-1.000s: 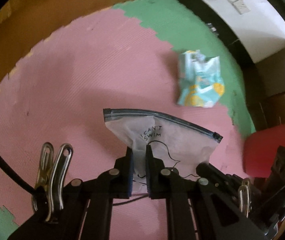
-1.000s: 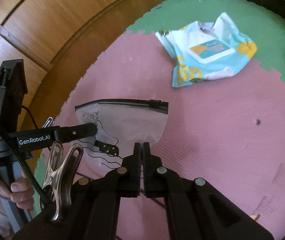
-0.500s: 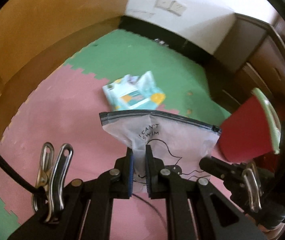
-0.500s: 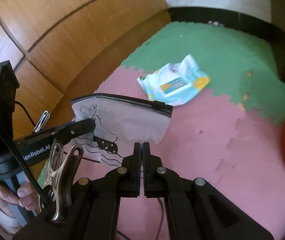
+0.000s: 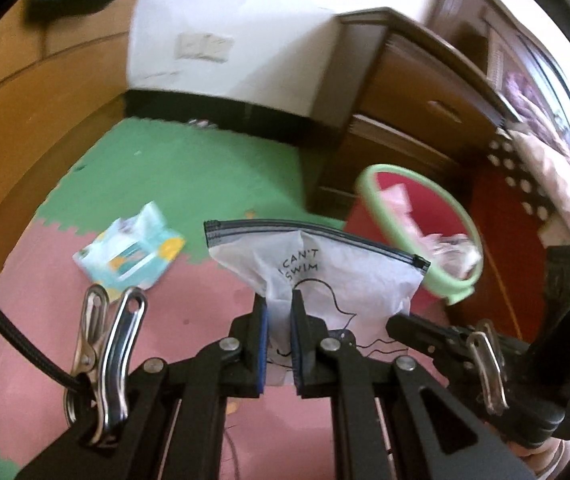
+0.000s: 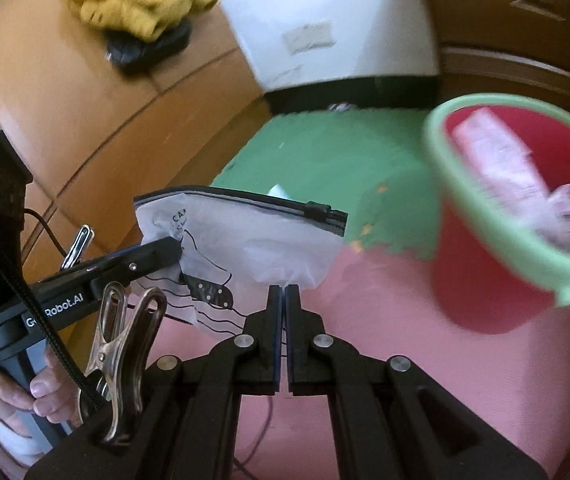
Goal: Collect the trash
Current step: 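Carry the zip bag in the left tool over the red bucket, then open the left tool to drop the zip bag into the bucket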
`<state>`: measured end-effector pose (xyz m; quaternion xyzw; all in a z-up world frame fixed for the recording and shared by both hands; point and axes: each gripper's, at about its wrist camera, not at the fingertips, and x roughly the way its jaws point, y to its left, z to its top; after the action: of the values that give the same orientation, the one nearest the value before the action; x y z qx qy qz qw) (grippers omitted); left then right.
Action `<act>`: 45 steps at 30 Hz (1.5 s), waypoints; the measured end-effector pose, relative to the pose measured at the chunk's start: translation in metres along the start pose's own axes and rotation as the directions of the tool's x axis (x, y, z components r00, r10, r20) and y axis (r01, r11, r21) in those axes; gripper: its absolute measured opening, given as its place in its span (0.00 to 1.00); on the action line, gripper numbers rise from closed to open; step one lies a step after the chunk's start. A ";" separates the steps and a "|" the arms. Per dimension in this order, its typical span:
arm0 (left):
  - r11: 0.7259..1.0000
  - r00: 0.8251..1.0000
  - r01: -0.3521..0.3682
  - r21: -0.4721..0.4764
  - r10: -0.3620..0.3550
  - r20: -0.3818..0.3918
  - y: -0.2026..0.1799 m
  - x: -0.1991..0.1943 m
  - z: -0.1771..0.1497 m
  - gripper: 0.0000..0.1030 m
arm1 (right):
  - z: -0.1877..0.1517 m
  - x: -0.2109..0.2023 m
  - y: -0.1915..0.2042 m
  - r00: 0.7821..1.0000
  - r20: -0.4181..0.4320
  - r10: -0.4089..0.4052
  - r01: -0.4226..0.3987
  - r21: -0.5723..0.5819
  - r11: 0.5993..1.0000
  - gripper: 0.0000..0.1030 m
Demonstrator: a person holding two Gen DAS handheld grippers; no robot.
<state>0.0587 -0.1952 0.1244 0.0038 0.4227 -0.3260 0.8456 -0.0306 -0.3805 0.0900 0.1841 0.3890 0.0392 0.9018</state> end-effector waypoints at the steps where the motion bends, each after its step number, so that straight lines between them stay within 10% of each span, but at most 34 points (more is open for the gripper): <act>1: 1.000 1.000 0.009 0.019 -0.009 0.004 -0.014 0.003 0.006 0.09 | 0.002 -0.013 -0.010 1.000 0.023 -0.014 0.014 0.006 1.000 0.02; 20: 0.985 0.996 0.093 0.146 -0.092 -0.017 -0.183 0.099 0.061 0.09 | 0.027 -0.095 -0.146 0.953 0.175 -0.249 0.232 0.110 0.967 0.02; 30: 0.983 0.996 0.077 0.165 -0.070 -0.048 -0.192 0.131 0.061 0.19 | 0.030 -0.081 -0.177 0.947 0.134 -0.292 0.276 0.125 0.953 0.05; 38: 0.987 0.997 0.073 0.143 -0.069 -0.038 -0.181 0.128 0.065 0.36 | 0.039 -0.089 -0.177 0.927 0.203 -0.317 0.302 0.102 0.948 0.25; 45: 0.990 0.997 0.066 0.121 -0.060 -0.052 -0.175 0.130 0.065 0.44 | 0.053 -0.079 -0.160 0.956 0.215 -0.199 0.193 0.050 0.980 0.25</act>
<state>0.0638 -0.4229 0.1207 0.0504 0.4220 -0.3778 0.8226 -0.0594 -0.5625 0.1196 0.1605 0.3041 -0.0765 0.9359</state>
